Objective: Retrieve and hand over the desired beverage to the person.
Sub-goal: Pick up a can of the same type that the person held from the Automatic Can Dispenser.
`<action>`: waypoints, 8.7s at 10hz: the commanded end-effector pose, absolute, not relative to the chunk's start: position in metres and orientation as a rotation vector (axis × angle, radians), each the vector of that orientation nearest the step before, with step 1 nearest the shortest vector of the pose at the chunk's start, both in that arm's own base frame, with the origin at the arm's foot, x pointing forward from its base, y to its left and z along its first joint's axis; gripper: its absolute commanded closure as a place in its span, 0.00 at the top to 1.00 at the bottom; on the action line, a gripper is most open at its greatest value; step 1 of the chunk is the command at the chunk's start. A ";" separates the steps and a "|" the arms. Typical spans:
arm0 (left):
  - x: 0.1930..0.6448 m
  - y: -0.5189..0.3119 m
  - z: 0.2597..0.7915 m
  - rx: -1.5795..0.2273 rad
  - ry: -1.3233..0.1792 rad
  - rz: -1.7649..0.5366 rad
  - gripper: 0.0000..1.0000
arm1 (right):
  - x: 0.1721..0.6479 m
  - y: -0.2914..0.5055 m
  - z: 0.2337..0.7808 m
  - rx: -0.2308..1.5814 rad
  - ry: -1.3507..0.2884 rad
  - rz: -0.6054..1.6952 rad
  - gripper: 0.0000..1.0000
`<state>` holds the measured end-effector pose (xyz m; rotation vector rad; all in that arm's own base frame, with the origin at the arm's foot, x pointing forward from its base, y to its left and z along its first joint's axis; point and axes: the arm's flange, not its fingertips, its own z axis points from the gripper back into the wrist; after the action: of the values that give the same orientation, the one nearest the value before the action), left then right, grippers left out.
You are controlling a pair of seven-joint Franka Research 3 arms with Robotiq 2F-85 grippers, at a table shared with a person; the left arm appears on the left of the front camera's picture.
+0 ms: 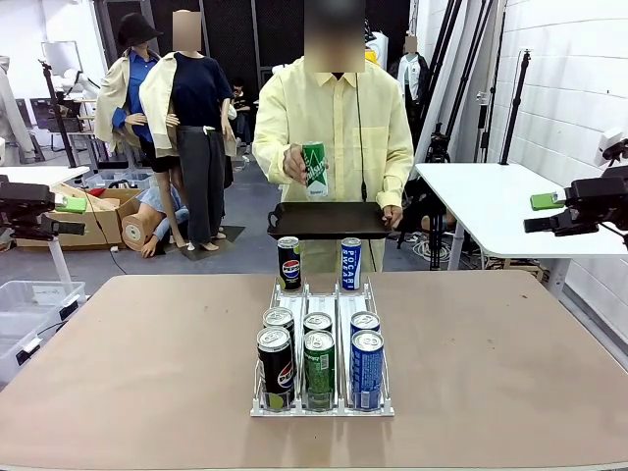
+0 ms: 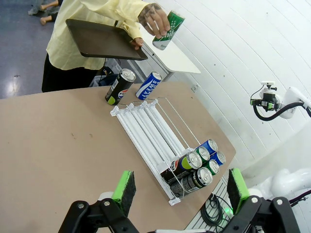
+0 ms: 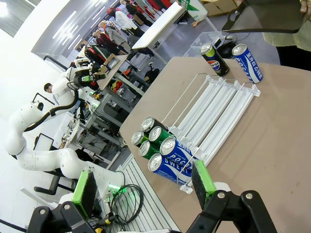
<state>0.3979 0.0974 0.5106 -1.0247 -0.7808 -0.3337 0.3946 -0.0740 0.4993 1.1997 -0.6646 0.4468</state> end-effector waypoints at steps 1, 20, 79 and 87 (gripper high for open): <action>0.396 0.099 0.511 -1.040 -0.777 -0.328 1.00 | 0.395 -0.074 0.500 1.213 -0.668 0.440 1.00; 0.396 0.099 0.511 -1.040 -0.777 -0.328 1.00 | 0.395 -0.074 0.500 1.213 -0.668 0.440 1.00; 0.355 -0.422 0.477 -0.031 -0.014 -0.722 1.00 | 0.395 -0.074 0.500 1.213 -0.668 0.440 1.00; 0.351 -0.425 0.455 -0.022 -0.001 -0.627 1.00 | 0.395 -0.074 0.500 1.213 -0.668 0.440 1.00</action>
<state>0.3541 -0.4213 0.4586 -0.0532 0.0253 -0.6531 0.3947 -0.0745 0.4987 1.1995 -0.6639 0.4446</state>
